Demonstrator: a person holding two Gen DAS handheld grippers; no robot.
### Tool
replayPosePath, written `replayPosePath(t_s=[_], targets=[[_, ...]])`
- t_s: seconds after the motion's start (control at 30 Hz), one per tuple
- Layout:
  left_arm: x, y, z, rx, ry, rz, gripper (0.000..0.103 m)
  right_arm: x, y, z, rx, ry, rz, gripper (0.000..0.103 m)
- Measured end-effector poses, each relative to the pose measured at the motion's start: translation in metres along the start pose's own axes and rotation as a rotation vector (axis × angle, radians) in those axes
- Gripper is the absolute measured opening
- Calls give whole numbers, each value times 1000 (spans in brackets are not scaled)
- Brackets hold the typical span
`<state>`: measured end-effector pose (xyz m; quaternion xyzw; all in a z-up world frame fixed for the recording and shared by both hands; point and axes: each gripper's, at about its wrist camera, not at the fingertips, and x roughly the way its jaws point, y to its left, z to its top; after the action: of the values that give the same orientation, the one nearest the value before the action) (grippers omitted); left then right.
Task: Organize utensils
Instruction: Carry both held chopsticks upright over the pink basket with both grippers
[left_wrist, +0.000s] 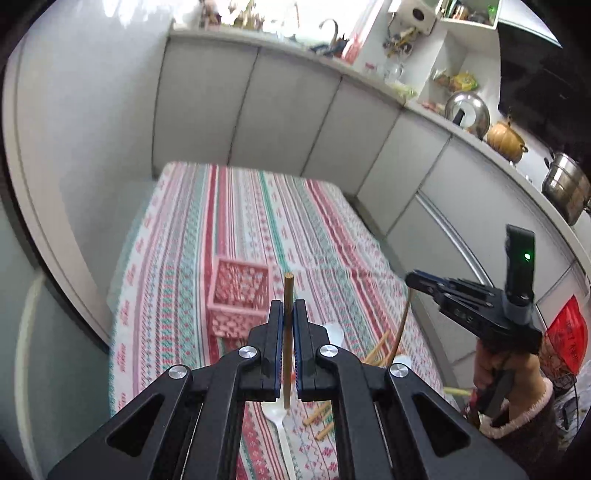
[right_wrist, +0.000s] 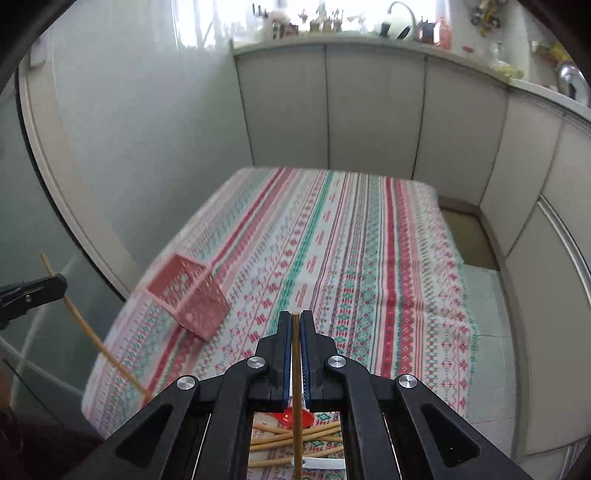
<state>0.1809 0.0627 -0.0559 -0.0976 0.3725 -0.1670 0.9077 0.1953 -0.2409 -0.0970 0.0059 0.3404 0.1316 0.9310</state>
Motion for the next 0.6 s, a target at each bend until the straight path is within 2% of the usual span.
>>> replayPosePath(t_s=[0.33,0.47,0.6], targets=[[-40,-11,33,-39,-287,72,5,-64,13,36,103,-279,36,4],[-32,-12,41,-26,-341,163,5,-72,17,48,148,-352,62,4],[-8,1,45,-32,-332,200,5,-68,20,54,169,-377,102,4]])
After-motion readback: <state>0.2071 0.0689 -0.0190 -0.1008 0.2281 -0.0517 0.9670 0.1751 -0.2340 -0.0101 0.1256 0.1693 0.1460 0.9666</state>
